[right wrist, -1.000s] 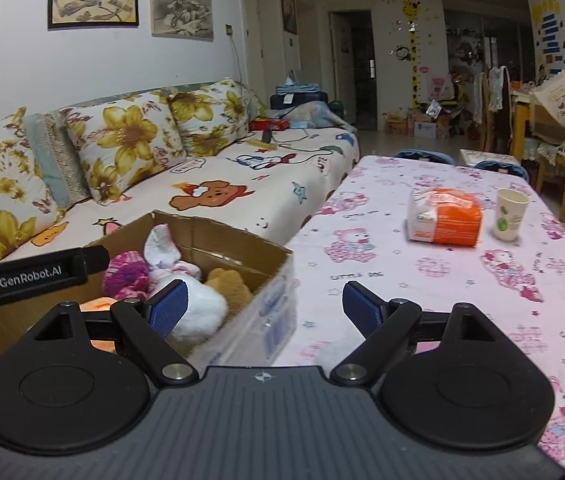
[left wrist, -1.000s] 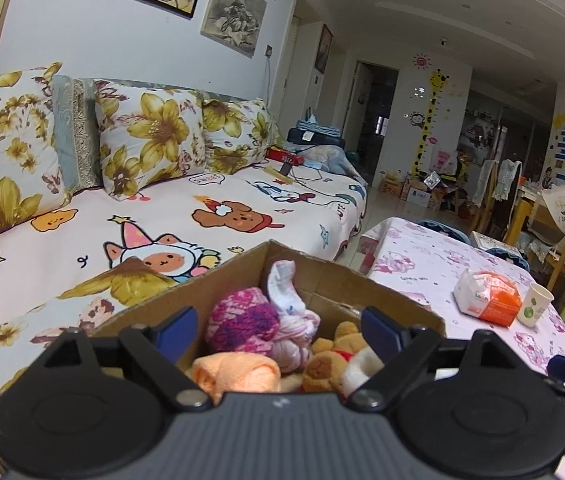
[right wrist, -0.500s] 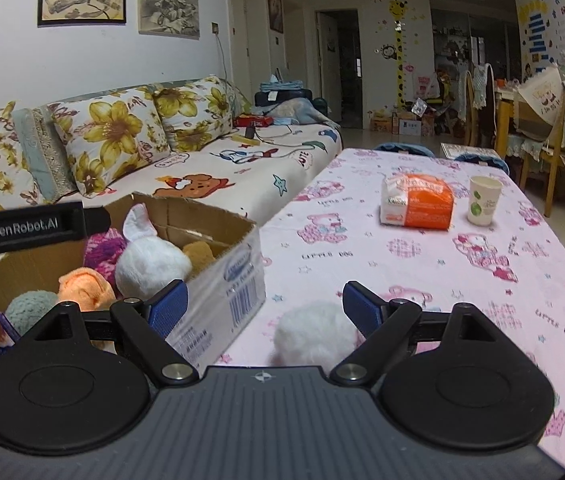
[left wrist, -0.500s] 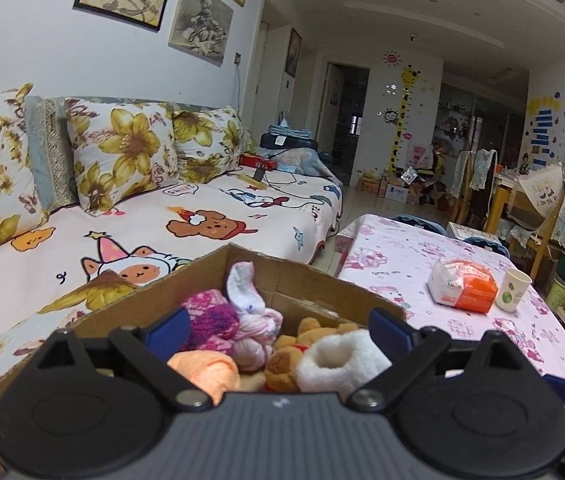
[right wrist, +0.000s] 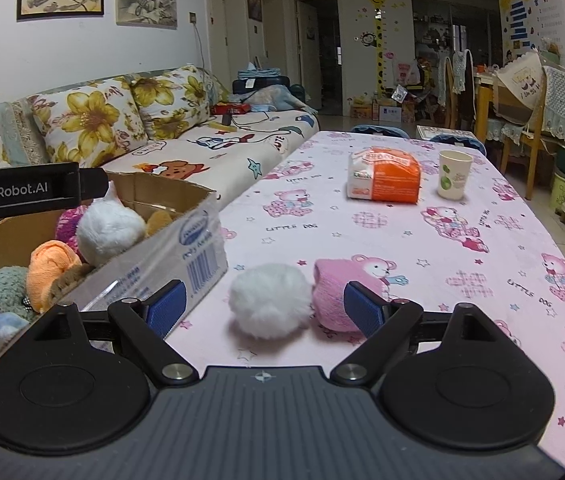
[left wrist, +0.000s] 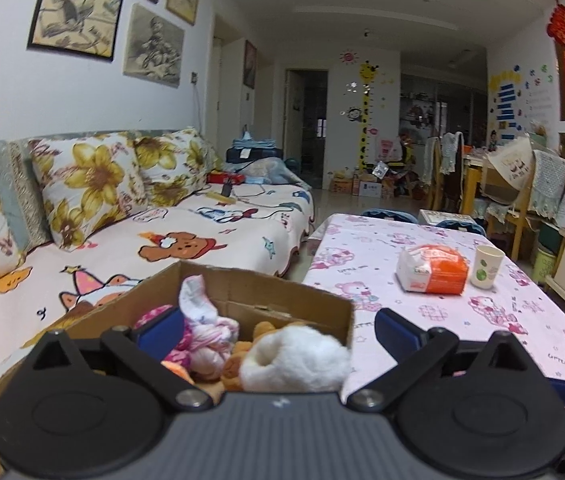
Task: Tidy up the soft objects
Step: 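Move both tools back toward the white pom-pom and pink fuzzy slipper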
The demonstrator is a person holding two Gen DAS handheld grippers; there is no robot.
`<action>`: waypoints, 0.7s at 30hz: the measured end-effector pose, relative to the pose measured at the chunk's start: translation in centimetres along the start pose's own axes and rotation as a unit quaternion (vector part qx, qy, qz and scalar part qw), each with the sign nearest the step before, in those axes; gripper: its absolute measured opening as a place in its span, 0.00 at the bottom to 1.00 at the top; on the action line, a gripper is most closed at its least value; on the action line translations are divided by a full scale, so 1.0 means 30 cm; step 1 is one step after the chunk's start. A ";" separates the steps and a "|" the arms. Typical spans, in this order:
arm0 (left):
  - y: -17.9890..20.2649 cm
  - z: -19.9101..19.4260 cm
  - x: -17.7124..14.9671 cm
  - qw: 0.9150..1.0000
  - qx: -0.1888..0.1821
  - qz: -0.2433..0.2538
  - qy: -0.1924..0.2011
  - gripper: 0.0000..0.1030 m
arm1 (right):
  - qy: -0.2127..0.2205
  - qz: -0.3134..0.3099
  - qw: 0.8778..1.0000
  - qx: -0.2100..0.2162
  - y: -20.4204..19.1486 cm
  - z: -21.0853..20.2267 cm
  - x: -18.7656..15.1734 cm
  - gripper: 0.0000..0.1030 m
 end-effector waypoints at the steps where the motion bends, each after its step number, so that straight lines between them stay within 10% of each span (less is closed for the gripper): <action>1: 0.008 -0.001 -0.001 1.000 -0.001 0.003 0.001 0.99 | 0.000 0.001 1.000 -0.001 0.003 -0.002 -0.003 1.00; 21: 0.179 0.003 -0.024 0.997 -0.015 0.072 0.010 0.99 | -0.003 0.038 0.999 -0.014 0.069 0.034 -0.021 1.00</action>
Point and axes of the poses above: each gripper's, at about its wrist camera, not at the fingertips, and z roughly the way its jaws point, y to its right, x to its top, the point moved 7 cm from there along z, roughly the way its jaws point, and after that the axes turned 14 degrees about -y, right-handed, at the moved point
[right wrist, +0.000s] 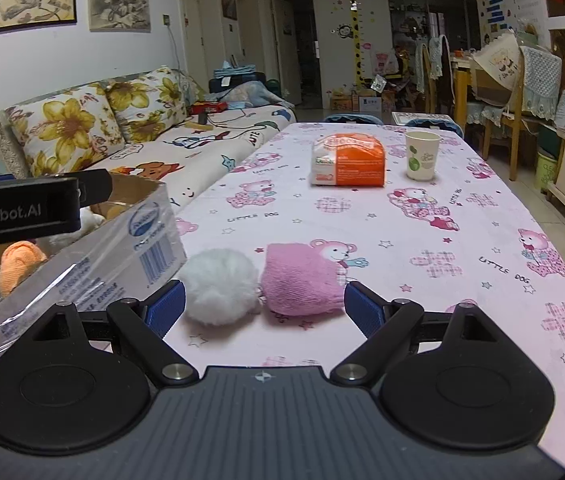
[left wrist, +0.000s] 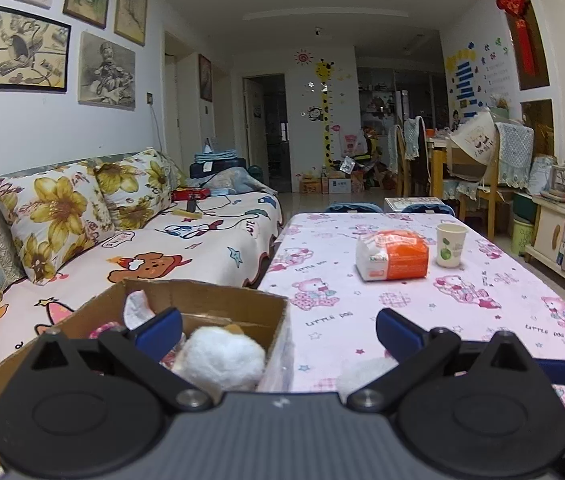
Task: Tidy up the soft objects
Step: 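Move both tools back toward the white pom-pom and pink fuzzy slipper, then move the left tool to the white pom-pom while the right tool approaches the pink slipper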
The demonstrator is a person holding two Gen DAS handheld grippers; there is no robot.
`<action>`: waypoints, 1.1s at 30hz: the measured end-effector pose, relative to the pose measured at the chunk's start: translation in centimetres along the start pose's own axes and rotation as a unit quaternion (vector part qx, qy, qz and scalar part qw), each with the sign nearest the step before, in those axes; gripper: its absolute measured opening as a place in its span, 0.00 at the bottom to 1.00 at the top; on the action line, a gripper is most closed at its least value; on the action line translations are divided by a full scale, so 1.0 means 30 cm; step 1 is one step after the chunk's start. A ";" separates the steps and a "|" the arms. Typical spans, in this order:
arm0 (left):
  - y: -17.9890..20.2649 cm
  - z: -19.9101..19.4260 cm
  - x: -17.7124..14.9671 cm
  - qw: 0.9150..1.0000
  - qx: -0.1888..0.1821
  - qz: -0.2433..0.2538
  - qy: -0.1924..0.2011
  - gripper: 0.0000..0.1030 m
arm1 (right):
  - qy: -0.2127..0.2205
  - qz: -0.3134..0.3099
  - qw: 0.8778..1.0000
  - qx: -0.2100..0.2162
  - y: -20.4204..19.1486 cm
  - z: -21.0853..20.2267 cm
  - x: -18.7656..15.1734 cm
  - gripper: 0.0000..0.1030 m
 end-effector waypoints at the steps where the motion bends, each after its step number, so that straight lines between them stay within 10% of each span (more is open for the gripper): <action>1: 0.007 0.001 -0.001 1.000 -0.001 0.003 0.000 0.99 | 0.000 0.002 1.000 -0.001 0.004 0.002 0.001 1.00; 33: 0.164 0.055 -0.095 0.994 -0.024 0.102 -0.033 0.99 | -0.044 0.071 0.996 -0.011 0.144 0.144 -0.009 1.00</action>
Point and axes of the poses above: each gripper's, at about its wrist camera, not at the fingertips, and z roughly the way its jaws point, y to its right, x to its top, the point moved 7 cm from there along z, roughly the way its jaws point, and after that the axes turned 14 degrees about -y, right-handed, at the moved point
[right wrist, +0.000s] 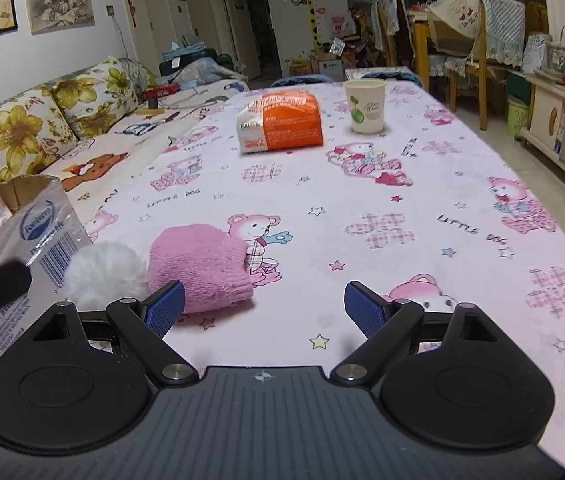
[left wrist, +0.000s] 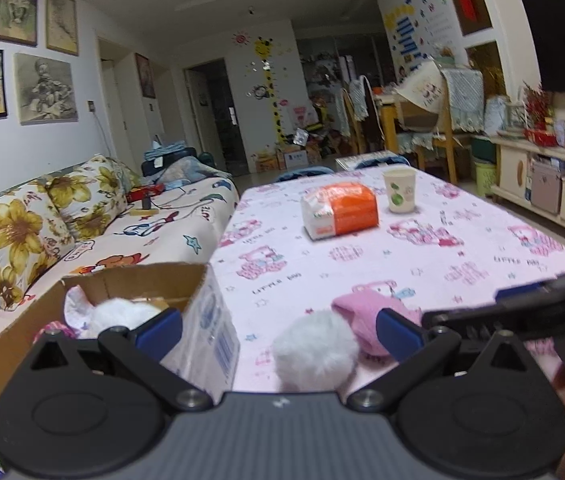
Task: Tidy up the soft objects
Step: 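Move the left tool to the white pom-pom while the right tool approaches the pink slipper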
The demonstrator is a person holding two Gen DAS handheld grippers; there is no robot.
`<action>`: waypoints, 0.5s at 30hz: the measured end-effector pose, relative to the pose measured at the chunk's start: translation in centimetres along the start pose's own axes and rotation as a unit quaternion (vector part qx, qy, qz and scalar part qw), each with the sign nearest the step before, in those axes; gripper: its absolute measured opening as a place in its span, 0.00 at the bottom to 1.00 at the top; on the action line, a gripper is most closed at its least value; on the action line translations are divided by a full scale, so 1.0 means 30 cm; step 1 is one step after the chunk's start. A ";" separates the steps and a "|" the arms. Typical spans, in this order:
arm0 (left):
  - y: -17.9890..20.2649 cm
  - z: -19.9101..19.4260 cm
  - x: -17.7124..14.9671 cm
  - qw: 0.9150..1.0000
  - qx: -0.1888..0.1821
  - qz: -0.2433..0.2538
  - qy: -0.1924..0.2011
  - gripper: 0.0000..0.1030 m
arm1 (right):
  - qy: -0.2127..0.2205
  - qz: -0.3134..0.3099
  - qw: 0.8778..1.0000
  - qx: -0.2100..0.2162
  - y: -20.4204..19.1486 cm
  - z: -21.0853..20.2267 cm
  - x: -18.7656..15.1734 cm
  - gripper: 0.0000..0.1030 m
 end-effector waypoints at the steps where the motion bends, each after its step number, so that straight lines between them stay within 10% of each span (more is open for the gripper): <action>1: 0.006 0.003 -0.005 1.000 -0.001 0.006 -0.003 0.99 | -0.004 0.001 1.000 0.010 0.000 0.009 0.004 1.00; 15: 0.075 0.087 -0.054 0.998 0.004 0.057 -0.041 0.99 | -0.049 0.030 0.992 0.117 -0.062 0.150 0.070 1.00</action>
Point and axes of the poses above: each gripper's, at about its wrist camera, not at the fingertips, and z roughly the way its jaws point, y to its right, x to its top, the point moved 7 cm from there along z, roughly the way its jaws point, and after that the axes turned 14 degrees about -y, right-handed, at the moved point
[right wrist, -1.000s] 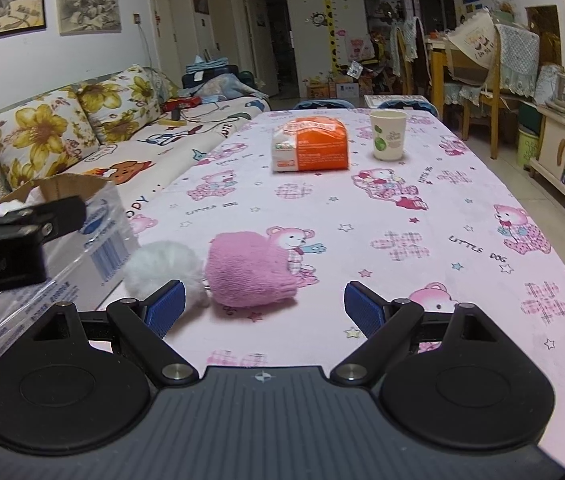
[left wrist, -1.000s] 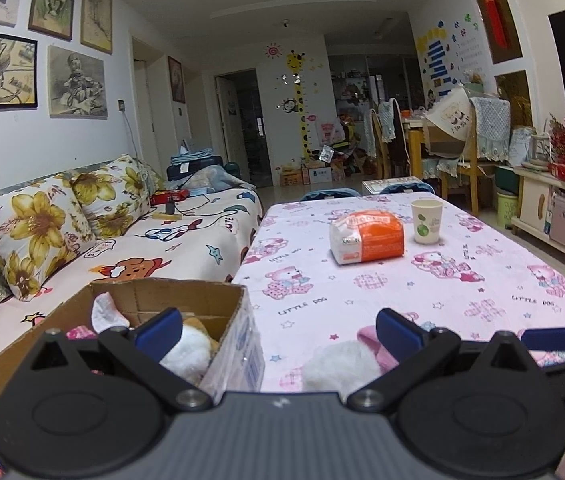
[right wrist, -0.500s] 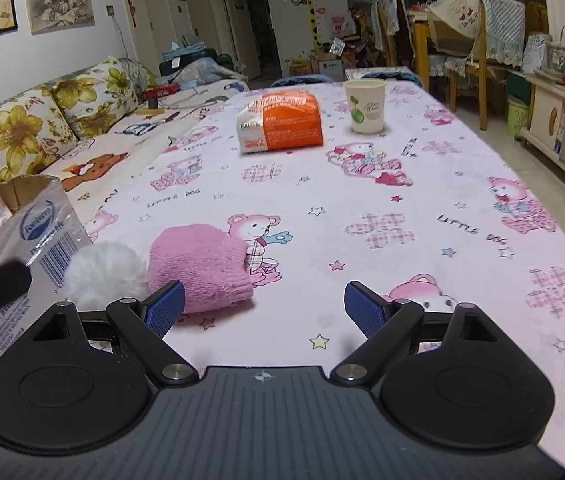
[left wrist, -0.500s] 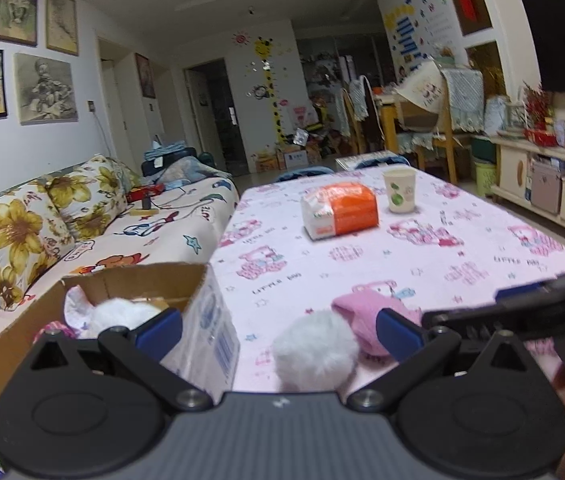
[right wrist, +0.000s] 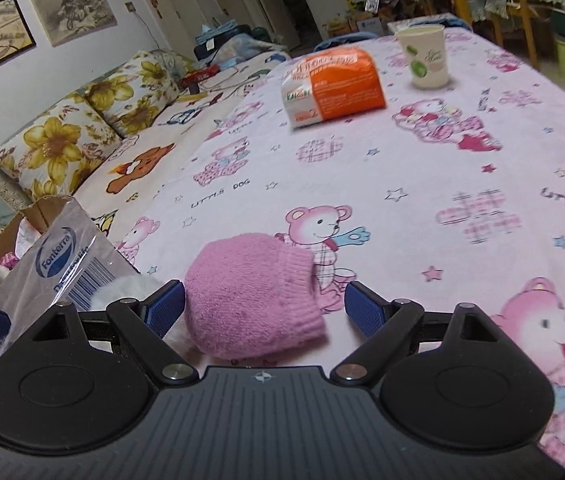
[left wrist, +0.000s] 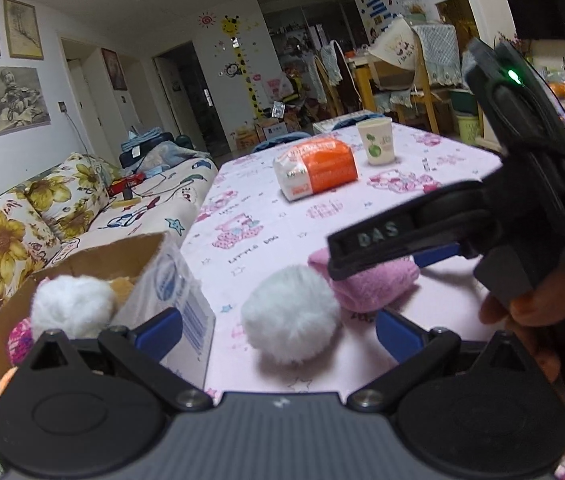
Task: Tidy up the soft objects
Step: 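Move the left tool to the white pom-pom while the right tool approaches the pink slipper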
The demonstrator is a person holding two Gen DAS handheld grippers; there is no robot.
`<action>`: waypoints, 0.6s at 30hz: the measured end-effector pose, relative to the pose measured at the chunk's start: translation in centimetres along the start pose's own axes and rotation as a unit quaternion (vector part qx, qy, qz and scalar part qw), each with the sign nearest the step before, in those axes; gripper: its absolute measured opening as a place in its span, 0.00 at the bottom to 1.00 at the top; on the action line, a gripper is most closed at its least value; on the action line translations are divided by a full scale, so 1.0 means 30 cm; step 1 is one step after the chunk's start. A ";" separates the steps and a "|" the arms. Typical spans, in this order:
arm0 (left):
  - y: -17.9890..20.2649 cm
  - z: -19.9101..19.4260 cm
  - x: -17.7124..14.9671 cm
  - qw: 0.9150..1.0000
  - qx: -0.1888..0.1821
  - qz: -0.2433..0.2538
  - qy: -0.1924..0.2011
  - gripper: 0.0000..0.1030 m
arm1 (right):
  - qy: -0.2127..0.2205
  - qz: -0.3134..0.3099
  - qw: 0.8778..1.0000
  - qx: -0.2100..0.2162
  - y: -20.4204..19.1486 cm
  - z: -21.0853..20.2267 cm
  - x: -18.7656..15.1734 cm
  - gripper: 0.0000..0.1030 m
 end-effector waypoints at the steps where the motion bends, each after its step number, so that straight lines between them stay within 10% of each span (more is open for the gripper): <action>1: 0.002 0.008 -0.001 1.000 0.001 0.001 -0.003 0.99 | -0.002 0.001 1.000 0.005 -0.004 0.006 0.004 1.00; 18: 0.018 0.128 0.037 0.999 -0.006 -0.041 -0.013 0.99 | 0.000 -0.038 0.999 -0.010 0.029 0.006 0.037 1.00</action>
Point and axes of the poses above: each gripper's, at about its wrist camera, not at the fingertips, and z roughly the way its jaws point, y to its right, x to its top, the point moved 7 cm from there along z, roughly the way its jaws point, and after that the axes turned 14 degrees about -y, right-handed, at the moved point
